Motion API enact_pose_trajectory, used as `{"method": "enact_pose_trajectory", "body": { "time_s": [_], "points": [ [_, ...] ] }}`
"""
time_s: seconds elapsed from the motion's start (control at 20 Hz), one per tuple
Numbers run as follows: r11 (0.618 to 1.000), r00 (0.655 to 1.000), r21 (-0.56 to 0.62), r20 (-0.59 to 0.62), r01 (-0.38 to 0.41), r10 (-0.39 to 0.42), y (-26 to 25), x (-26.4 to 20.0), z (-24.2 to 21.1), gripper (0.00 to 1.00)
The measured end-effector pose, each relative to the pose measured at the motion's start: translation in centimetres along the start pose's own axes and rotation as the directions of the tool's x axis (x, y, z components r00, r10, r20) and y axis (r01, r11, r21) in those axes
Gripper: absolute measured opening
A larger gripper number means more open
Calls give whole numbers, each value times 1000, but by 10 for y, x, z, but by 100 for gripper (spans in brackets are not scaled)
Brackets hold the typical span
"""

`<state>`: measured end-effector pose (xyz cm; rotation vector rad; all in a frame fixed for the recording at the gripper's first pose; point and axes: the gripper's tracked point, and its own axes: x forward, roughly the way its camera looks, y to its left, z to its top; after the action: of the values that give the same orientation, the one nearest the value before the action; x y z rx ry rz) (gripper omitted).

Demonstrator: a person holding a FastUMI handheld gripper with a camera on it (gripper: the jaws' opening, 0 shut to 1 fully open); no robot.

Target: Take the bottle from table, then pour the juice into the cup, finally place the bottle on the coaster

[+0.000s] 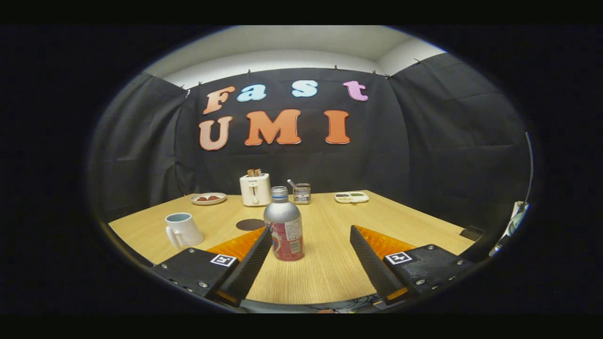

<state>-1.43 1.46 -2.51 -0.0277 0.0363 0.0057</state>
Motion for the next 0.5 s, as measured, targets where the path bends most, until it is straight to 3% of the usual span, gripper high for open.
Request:
{"method": "enact_pose_trajectory", "body": {
  "time_s": [0.25, 0.5],
  "points": [
    [998, 998, -20, -23, -56, 56, 29, 15, -12, 99],
    [998, 998, -43, -42, -38, 36, 34, 37, -24, 99]
  ]
}}
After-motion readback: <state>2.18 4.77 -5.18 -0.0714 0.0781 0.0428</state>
